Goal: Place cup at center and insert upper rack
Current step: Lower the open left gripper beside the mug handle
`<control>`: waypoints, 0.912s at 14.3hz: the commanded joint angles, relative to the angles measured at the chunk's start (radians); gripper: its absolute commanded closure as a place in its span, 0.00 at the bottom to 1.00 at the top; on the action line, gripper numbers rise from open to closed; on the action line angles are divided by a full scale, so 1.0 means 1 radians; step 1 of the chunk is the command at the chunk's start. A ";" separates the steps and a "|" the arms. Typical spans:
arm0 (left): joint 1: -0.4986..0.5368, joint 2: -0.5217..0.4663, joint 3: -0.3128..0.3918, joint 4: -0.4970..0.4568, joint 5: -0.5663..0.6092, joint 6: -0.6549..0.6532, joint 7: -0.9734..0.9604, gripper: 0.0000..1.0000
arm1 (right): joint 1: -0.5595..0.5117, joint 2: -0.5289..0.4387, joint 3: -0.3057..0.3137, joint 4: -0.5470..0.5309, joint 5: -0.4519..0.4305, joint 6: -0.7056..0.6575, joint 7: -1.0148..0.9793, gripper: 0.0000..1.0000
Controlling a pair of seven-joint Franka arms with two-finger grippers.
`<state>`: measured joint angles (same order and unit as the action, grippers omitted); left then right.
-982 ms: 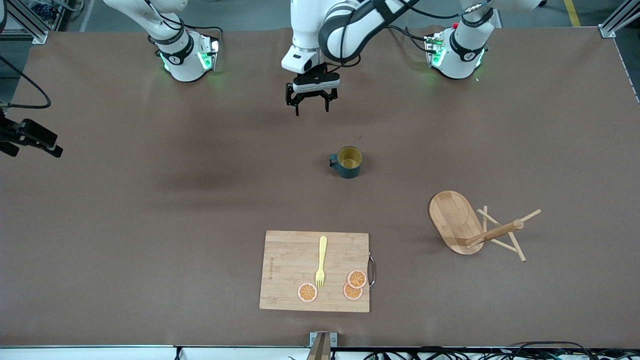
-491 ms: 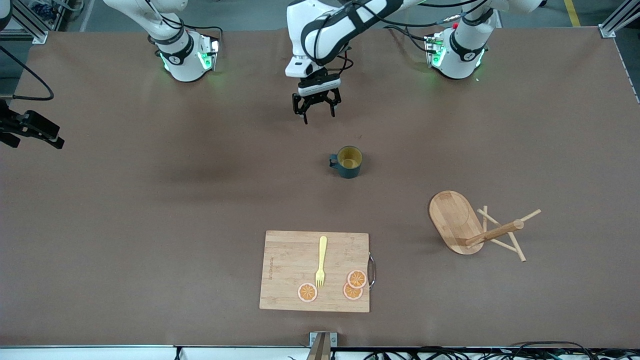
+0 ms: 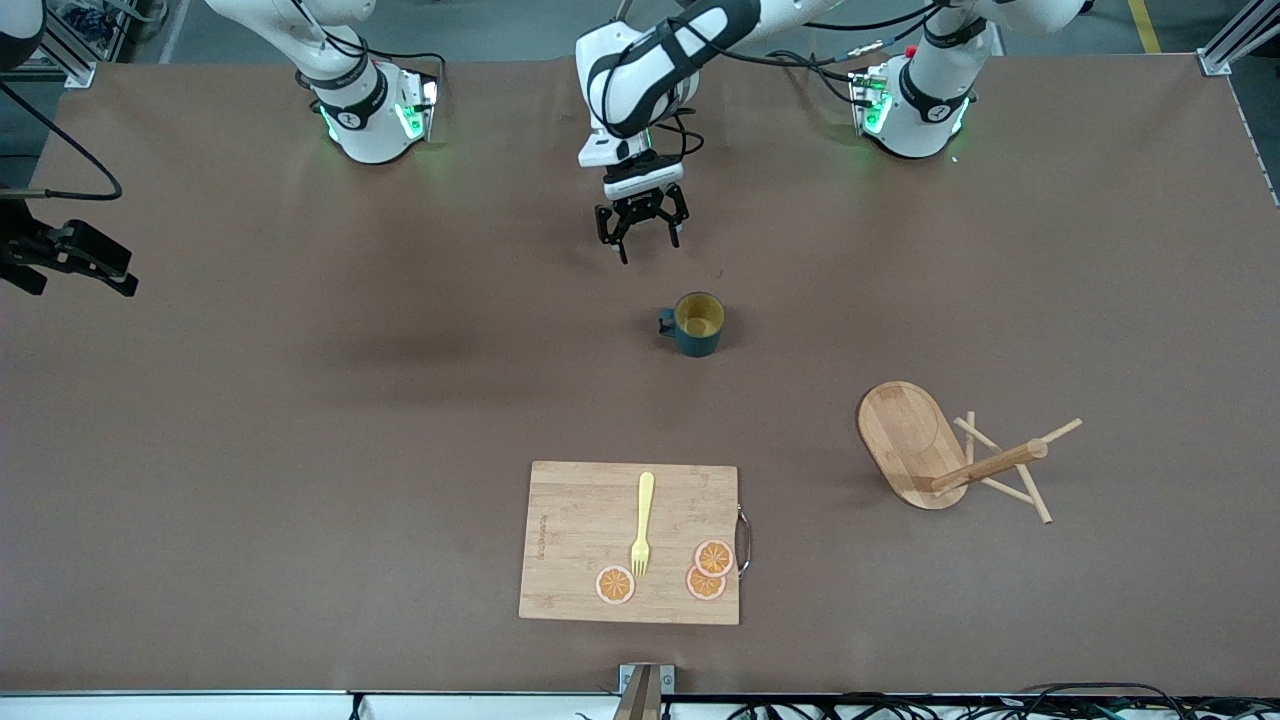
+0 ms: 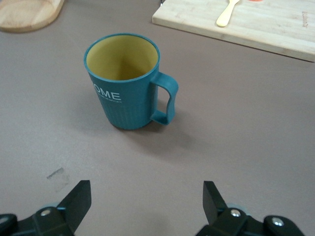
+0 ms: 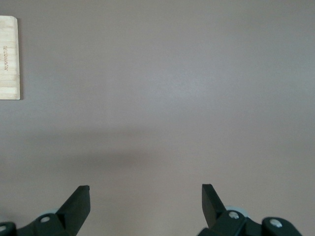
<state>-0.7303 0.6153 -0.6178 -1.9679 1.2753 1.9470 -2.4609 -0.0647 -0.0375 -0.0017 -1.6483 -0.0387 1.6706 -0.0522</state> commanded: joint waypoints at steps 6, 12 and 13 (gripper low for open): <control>-0.066 0.072 0.063 0.021 0.169 -0.100 -0.010 0.00 | 0.025 -0.019 0.000 -0.002 -0.015 0.000 -0.002 0.00; -0.070 0.104 0.063 0.012 0.312 -0.105 -0.089 0.00 | 0.048 -0.016 0.000 0.005 -0.015 0.000 -0.008 0.00; -0.076 0.104 0.063 0.011 0.317 -0.106 -0.089 0.00 | 0.052 -0.016 0.000 0.007 -0.014 -0.002 -0.008 0.00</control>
<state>-0.7899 0.7085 -0.5560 -1.9640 1.5593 1.8630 -2.5270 -0.0289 -0.0382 0.0007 -1.6374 -0.0387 1.6720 -0.0527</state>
